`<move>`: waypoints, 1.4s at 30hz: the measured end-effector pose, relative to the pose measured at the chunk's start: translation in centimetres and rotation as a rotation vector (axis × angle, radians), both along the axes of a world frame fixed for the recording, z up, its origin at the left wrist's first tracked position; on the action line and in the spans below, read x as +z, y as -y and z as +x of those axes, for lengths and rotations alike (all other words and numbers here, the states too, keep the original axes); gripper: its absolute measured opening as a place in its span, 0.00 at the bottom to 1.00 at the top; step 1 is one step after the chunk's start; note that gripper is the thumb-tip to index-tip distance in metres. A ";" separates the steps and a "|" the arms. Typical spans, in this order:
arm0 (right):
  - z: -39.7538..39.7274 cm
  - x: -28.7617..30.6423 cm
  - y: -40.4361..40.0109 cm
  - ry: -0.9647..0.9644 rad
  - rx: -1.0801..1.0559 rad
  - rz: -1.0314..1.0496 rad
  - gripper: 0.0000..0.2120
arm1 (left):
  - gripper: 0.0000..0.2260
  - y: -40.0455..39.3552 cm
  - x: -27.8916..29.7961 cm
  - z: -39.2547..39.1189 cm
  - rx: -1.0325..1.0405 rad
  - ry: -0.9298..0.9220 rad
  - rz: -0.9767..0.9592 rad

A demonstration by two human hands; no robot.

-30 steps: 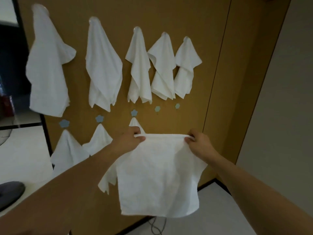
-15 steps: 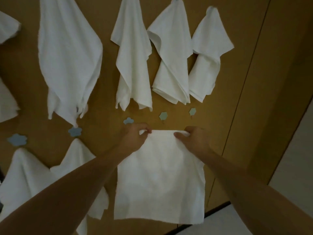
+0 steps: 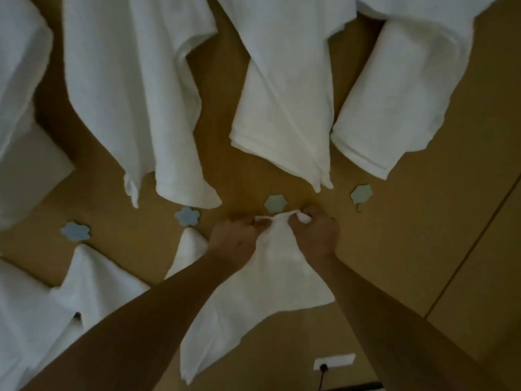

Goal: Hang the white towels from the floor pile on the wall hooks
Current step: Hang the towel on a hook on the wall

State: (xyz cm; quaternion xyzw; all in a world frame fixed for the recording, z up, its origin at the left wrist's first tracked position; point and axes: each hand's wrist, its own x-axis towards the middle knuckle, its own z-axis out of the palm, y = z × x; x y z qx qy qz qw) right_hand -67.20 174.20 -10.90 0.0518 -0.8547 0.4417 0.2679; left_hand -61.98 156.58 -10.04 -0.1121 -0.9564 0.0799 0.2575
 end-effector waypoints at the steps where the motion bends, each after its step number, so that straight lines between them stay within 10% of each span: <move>1: -0.1 -0.9 0.3 -0.013 -0.020 -0.020 0.07 | 0.17 -0.2 -0.6 -0.3 -0.023 -0.020 0.051; 8: 1.1 -5.5 3.0 0.113 0.078 -0.236 0.11 | 0.14 -2.4 -4.4 -0.1 -0.089 -0.134 0.623; 17: 1.3 -5.1 1.4 -0.060 -0.053 0.340 0.08 | 0.10 -2.9 -7.5 -0.1 0.014 -0.071 0.451; 28: 5.1 -6.4 4.2 0.496 -0.061 -0.328 0.17 | 0.12 1.2 -8.0 -1.4 -0.362 0.206 0.527; 42: 21.7 -4.1 3.0 0.524 -0.472 -0.130 0.22 | 0.15 -0.6 -4.3 5.4 -0.909 0.135 0.511</move>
